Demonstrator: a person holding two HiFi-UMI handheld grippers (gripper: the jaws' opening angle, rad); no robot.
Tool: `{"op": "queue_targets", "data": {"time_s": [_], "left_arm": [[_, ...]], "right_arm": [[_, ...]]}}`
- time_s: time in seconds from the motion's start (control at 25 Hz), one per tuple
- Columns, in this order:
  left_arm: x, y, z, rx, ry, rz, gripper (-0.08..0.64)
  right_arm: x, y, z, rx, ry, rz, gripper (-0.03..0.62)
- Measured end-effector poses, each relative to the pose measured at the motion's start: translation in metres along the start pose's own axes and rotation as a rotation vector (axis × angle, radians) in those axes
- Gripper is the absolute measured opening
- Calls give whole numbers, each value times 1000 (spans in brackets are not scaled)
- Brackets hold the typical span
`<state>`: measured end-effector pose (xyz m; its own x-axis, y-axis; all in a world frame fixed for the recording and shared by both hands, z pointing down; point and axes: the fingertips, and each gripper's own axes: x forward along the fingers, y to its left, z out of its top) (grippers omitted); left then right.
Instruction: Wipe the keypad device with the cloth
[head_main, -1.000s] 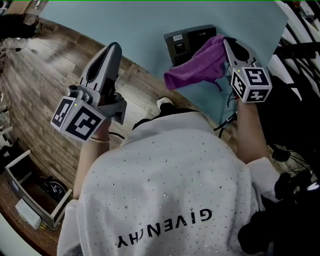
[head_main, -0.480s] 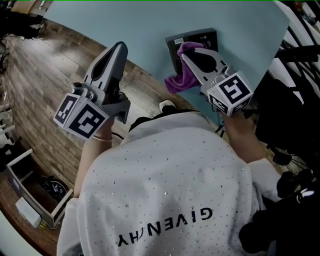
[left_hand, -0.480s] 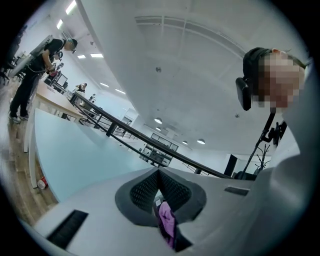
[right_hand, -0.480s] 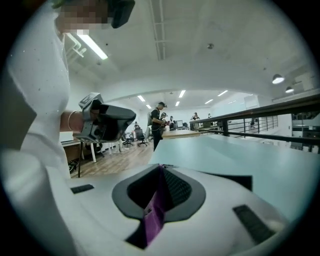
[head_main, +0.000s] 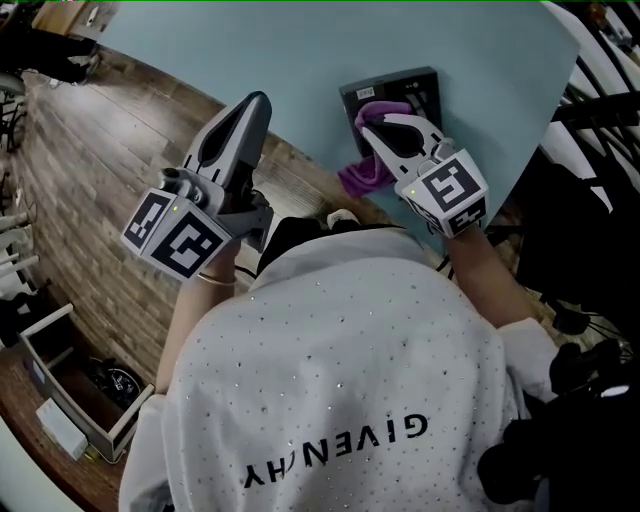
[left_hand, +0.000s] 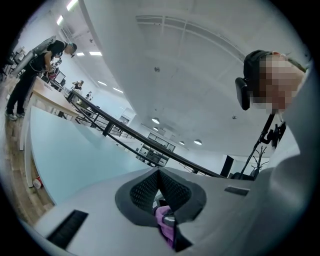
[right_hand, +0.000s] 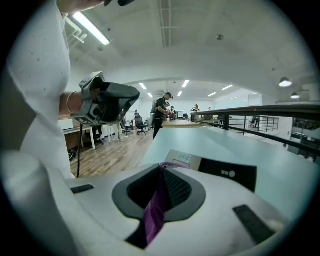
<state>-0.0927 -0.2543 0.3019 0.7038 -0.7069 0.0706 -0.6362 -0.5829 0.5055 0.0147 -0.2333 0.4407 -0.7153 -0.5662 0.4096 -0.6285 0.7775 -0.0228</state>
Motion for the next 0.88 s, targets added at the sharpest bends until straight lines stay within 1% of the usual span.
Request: {"op": "queue_targets", "data": {"time_s": [0.2, 0.36, 0.44, 0.52, 0.68, 0.76, 0.88], "left_arm": [[3, 4, -7, -20, 17, -21, 0], [14, 9, -7, -40, 37, -51, 0], [23, 12, -3, -38, 48, -76, 0], [32, 11, 4, -25, 58, -110, 0], [47, 12, 11, 4, 94, -175, 0], [53, 17, 9, -2, 118, -194, 0], [61, 20, 11, -12, 148, -237, 0]], "right_arm": [[-14, -23, -5, 54, -7, -97, 22], [-28, -49, -15, 105, -3, -213, 22], [-34, -62, -23, 143, 4, -270, 21], [-39, -71, -30, 177, 11, -311, 23], [-47, -86, -35, 191, 28, -398, 22], [-50, -95, -36, 206, 28, -457, 21], [-56, -105, -41, 260, 13, -540, 22]]}}
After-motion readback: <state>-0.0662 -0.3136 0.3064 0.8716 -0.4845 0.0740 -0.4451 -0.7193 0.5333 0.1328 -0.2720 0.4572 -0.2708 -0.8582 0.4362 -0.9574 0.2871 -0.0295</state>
